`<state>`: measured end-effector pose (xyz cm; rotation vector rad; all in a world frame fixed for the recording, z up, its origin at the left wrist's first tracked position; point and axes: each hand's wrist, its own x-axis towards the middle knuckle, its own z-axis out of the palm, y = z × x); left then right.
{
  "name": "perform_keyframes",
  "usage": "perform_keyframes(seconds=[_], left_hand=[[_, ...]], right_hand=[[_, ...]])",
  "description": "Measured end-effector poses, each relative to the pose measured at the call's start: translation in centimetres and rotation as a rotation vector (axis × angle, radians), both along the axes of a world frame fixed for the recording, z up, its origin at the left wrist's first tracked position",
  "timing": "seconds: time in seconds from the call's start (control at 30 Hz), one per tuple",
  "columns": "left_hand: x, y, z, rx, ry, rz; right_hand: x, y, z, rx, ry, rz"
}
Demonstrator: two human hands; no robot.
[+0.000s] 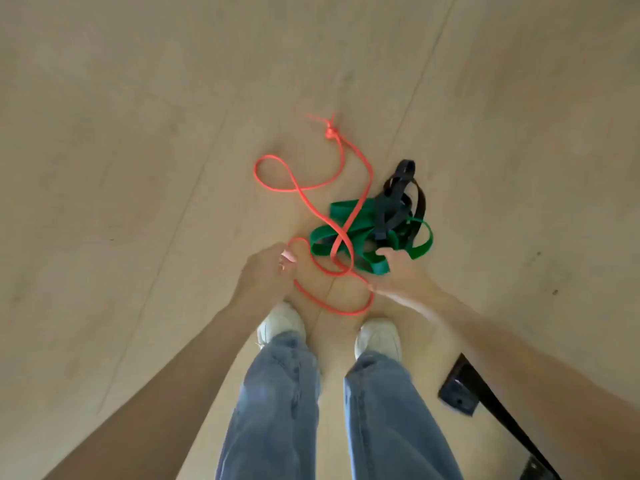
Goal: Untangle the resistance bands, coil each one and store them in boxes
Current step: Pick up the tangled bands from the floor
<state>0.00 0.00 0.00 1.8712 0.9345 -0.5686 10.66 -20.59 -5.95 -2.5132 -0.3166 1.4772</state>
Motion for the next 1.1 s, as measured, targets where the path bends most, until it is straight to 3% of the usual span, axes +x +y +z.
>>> perform_keyframes(seconds=[0.13,0.23,0.33,0.43,0.57,0.63,0.7,0.83,0.97,1.1], left_hand=[[-0.5,0.2,-11.0,0.118,-0.035,-0.106],[-1.4,-0.4,-16.4,0.134,-0.076,-0.185],[-0.4,-0.9,-18.4,0.155,-0.019,-0.381],[2.1,-0.8,-16.8,0.017,-0.088,-0.425],[3.6,-0.8,-10.4,-0.462,-0.222,-0.237],[3.2,-0.7,-6.6,-0.599,-0.203,-0.101],[2.6,0.0,-2.6,-0.57,-0.257,-0.002],[2.6,2.9,7.7,-0.332,-0.38,0.194],[4.8,5.1,22.0,-0.293,-0.423,0.179],[7.3,7.4,37.3,-0.22,-0.496,0.059]], right_hand=[[1.1,4.0,-11.6,-0.051,0.045,-0.266],[0.0,6.3,-16.0,-0.044,-0.185,-0.492],[-0.9,6.0,-14.3,0.26,-0.287,-0.674],[-0.6,3.2,-8.1,0.687,0.033,-0.812],[0.3,0.8,-0.7,0.919,0.538,-0.929],[0.9,1.0,2.6,0.889,0.611,-0.895],[1.8,1.3,6.4,0.839,0.611,-0.703],[2.7,1.9,16.1,0.655,0.268,-0.591],[3.1,5.7,29.2,0.553,-0.108,-0.307],[4.9,8.2,43.2,0.613,-0.285,-0.349]])
